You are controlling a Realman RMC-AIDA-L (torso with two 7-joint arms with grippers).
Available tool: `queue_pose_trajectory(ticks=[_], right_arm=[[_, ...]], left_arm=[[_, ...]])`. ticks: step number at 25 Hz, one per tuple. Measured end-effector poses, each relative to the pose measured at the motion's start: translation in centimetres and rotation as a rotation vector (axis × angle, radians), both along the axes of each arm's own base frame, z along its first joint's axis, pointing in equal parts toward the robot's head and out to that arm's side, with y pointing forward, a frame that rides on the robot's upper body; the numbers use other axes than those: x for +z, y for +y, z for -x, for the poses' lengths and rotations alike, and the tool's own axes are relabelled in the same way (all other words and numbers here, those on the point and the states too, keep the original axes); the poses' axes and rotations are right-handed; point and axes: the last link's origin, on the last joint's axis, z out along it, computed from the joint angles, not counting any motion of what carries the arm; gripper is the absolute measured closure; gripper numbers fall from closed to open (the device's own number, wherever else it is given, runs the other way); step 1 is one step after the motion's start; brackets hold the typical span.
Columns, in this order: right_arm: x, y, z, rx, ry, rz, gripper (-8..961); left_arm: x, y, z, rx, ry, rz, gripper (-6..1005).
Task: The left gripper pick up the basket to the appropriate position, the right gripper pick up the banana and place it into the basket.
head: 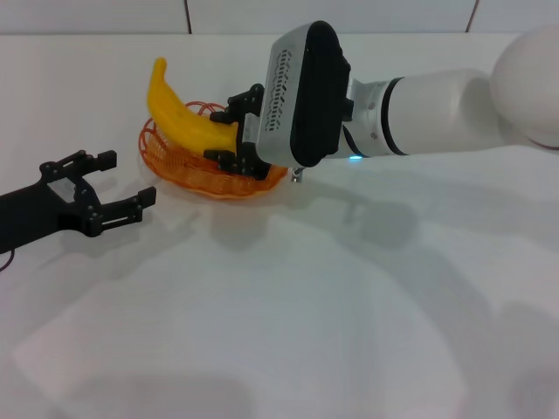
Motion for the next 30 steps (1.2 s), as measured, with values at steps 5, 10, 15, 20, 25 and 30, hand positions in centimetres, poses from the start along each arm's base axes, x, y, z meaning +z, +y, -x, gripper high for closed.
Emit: queue_pose_trajectory(ticks=[5,10,15,20,25,30], right_arm=[[0.0,0.0,0.1,0.000,0.002,-0.002,409],[0.0,0.1,0.2,-0.003,0.009,-0.017,404],[0.0,0.1,0.2,-0.002,0.012,-0.017,398],[0.1,-0.1,0.4,-0.005,0.027,-0.015,322],[1.6,-1.6,1.5,0.024,0.117,-0.041,246],[4.8,-3.8,1.7,0.048,0.203,-0.065,222]], left_arm=[[0.0,0.0,0.0,0.000,0.001,0.001,119],[0.0,0.0,0.0,0.001,0.002,0.000,119],[0.0,0.0,0.0,0.001,0.002,0.001,119],[-0.1,-0.1,0.2,0.005,0.002,0.002,119],[-0.1,-0.5,0.5,0.015,0.002,0.003,119],[0.0,-0.8,0.8,0.025,0.001,0.001,119]])
